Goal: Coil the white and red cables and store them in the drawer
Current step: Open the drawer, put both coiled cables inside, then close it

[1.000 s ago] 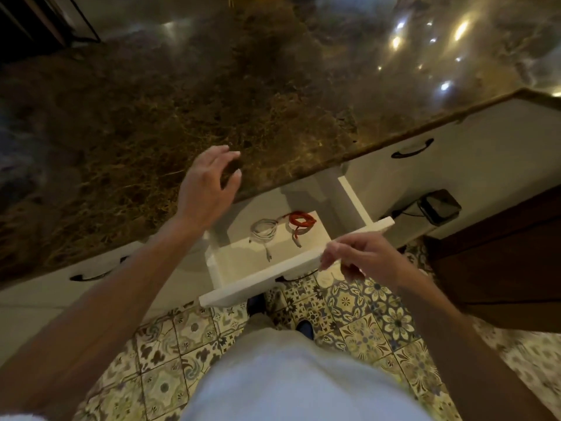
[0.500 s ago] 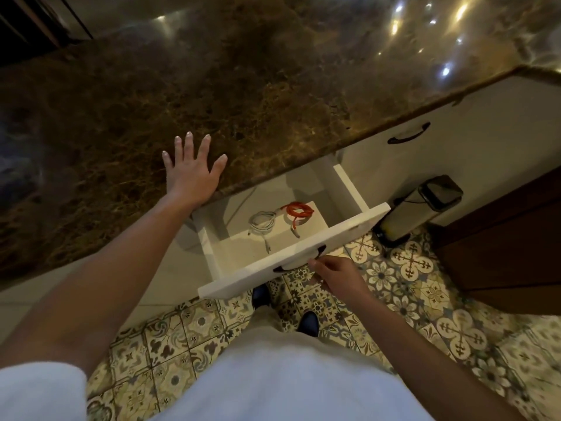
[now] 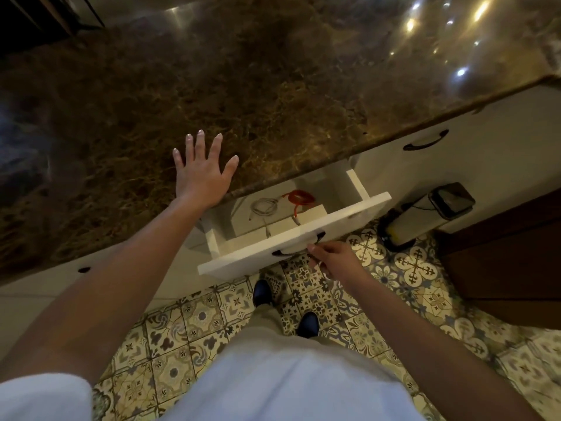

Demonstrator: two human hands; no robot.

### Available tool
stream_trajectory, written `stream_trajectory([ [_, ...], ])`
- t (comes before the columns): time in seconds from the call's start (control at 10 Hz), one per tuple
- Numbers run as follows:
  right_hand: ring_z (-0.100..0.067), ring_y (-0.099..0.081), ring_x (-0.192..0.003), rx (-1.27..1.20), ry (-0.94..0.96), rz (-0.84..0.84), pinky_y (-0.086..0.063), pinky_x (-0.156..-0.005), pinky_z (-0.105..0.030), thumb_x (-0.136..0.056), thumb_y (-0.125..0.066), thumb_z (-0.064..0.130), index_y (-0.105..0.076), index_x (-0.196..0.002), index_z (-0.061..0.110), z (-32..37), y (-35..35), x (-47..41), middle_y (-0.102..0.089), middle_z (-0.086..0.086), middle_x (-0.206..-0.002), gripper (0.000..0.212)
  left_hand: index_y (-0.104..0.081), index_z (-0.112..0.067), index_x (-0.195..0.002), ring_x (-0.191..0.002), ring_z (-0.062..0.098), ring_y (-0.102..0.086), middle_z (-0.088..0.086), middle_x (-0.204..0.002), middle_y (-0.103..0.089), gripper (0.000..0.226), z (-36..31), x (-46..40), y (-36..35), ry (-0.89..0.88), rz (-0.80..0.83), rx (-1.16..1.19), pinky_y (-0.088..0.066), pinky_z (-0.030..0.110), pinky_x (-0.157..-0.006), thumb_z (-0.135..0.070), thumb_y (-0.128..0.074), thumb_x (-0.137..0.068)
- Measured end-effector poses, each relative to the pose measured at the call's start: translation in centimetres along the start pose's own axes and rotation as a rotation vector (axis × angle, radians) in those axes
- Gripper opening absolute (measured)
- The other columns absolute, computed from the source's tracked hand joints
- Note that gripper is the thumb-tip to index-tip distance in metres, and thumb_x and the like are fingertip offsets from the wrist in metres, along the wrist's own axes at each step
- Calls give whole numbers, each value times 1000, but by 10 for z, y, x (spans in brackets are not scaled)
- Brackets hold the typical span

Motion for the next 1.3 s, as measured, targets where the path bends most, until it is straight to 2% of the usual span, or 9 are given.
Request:
stream_trajectory([
  [0.1, -11, -39, -46, -12, -33, 14, -29, -38, -20, -101, -68, 26, -77, -96, 4, 13, -5, -16, -70, -5, -68, 24, -10, -29, -166, -163, 31, 5, 11, -176, -1, 73, 0, -1, 0, 7, 0, 2, 2, 59, -129, -68, -13, -105],
  [0.3, -8, -44, -45, -10, -36, 17, -35, -41, -20, -100, -69, 27, -77, -102, 3, 36, -15, -45, -66, -5, -72, 25, -9, -30, -166, -163, 31, 6, 9, -176, -1, 73, 1, -2, 0, 5, -1, -5, 1, 60, -129, -69, -13, -104],
  [0.4, -9, -45, -50, 20, -41, 11, -36, -42, -20, -100, -68, 31, -77, -103, 10, 43, -18, -57, -70, -2, -75, 23, -10, -30, -166, -163, 31, 6, 9, -176, -1, 73, 0, -1, 0, 8, -5, -11, 2, 60, -129, -68, -14, -105],
  [0.9, -10, -37, -48, 52, -23, -24, -28, -42, -22, -104, -63, 30, -75, -103, 9, 62, -32, -84, -65, -2, -71, 24, -15, -29, -166, -163, 32, 2, 12, -176, -5, 73, 2, -1, -1, 4, -29, 10, 0, 59, -129, -67, -17, -104],
  [1.3, -11, -39, -50, 134, -2, -73, -31, -44, -23, -103, -63, 37, -76, -100, 12, 71, -39, -99, -67, -2, -71, 29, -16, -28, -166, -162, 34, 0, 13, -175, -7, 72, 1, -2, -1, -9, -40, 8, -2, 61, -129, -66, -18, -105],
])
Point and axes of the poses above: each hand's wrist, its own x-axis away from the middle knuckle, its own y-axis out of the back of the hand, z = x × y, the point moved 3 cm from there along -x, towards the middle knuckle
